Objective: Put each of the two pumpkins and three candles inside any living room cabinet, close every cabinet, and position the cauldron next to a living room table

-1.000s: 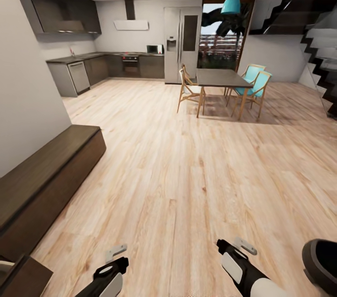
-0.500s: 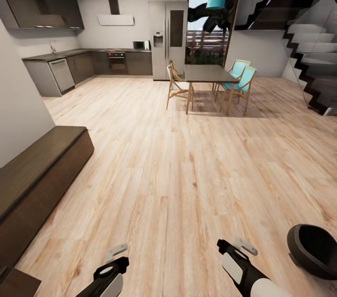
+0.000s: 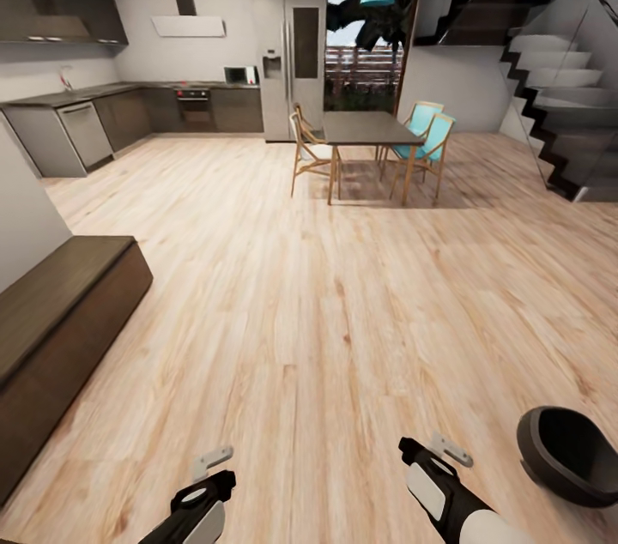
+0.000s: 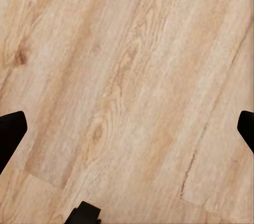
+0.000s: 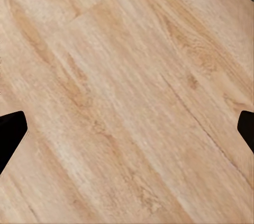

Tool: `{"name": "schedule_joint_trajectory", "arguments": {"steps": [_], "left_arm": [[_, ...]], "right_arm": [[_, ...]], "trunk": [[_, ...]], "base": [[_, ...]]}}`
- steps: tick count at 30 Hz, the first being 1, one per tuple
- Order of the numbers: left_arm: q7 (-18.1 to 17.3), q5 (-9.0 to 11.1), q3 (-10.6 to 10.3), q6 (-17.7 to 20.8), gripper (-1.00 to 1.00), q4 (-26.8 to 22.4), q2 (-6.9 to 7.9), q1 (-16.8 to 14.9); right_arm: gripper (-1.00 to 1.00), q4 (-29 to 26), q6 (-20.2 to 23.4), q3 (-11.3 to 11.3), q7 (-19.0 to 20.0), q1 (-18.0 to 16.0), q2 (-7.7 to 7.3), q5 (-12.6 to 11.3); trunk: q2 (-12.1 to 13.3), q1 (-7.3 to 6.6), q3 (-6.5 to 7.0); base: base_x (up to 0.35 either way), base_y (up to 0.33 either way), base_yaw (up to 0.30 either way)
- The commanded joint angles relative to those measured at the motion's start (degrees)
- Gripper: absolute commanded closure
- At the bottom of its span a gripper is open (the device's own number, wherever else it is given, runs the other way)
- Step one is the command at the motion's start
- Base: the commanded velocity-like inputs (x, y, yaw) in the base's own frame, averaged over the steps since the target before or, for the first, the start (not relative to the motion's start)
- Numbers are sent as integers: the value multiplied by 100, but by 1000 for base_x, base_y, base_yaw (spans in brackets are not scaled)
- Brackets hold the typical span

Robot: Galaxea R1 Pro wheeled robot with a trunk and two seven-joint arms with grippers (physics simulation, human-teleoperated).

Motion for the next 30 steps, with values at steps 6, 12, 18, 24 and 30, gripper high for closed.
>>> {"name": "schedule_joint_trajectory", "arguments": {"steps": [6, 12, 18, 24, 30], "left_arm": [[48, 34, -50, 9, -100, -9, 12, -4], [48, 35, -52, 9, -100, -9, 8, -4], [48, 35, -52, 9, -100, -7, 12, -4], [48, 35, -51, 9, -100, -9, 16, -4], [48, 35, -52, 9, -100, -6, 9, -4]], "right_arm": [[-100, 1, -47, 45, -25, -4, -2, -60], [-100, 1, -48, 45, -25, -4, -2, -60], [-100, 1, -57, 45, -25, -4, 2, -54], [-100, 1, -57, 45, -25, -4, 6, -46], [-100, 1, -57, 45, -25, -4, 9, -14]], "trunk": [[-3, 3, -18], [-3, 3, -19], [-3, 3, -19], [-3, 3, -19], [-3, 3, -19]], "base": [[326, 0, -9], [330, 0, -1], [330, 0, 0], [330, 0, 0], [330, 0, 0]]}}
